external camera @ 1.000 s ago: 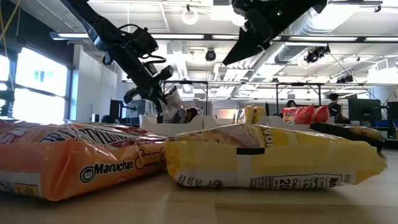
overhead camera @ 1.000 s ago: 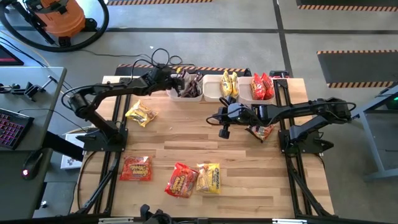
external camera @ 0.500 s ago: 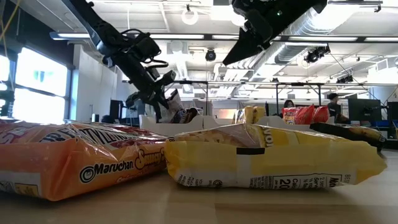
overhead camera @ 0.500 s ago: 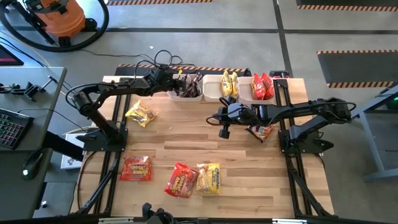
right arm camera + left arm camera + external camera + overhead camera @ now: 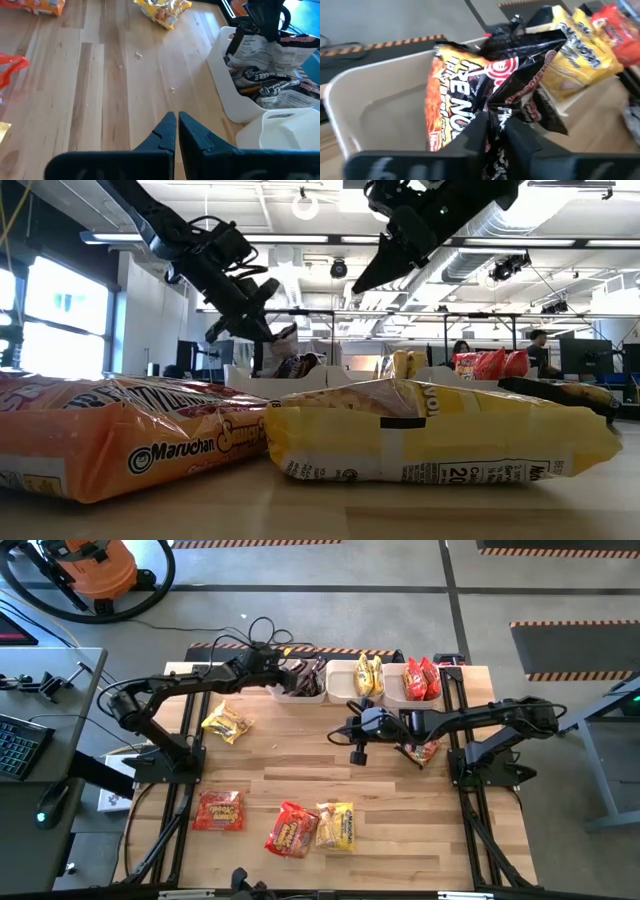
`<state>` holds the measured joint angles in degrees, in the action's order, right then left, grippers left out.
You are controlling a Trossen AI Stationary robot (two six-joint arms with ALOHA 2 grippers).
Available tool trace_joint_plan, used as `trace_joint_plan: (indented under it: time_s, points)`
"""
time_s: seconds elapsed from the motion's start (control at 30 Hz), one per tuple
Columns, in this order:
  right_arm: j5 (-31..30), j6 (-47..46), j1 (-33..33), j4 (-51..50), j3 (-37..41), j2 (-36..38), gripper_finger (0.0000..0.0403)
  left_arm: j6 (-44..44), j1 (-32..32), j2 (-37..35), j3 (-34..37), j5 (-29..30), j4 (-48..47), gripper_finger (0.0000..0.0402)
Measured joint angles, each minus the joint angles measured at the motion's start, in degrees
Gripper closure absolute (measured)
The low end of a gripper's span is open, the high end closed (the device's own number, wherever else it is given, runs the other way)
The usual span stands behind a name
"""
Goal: Sort Maruchan noodles
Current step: Put the black noodle into the left white bin
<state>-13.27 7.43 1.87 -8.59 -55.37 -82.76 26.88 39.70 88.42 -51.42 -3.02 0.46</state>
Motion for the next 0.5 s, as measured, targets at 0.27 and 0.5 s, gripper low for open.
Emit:
trace_joint_plan:
  time_s: [0.27, 0.5]
  points:
    - [0.2, 0.1, 0.1, -0.1, 0.0, 0.0, 0.0403, 0.9, 0.0, 0.8, 0.0, -4.0, 1.0, 0.0399]
    - [4.6, 0.5, 1.1, 2.7, 0.0, -0.7, 0.0403, 2.1, 0.4, 3.0, 0.0, -3.9, 0.8, 0.0401]
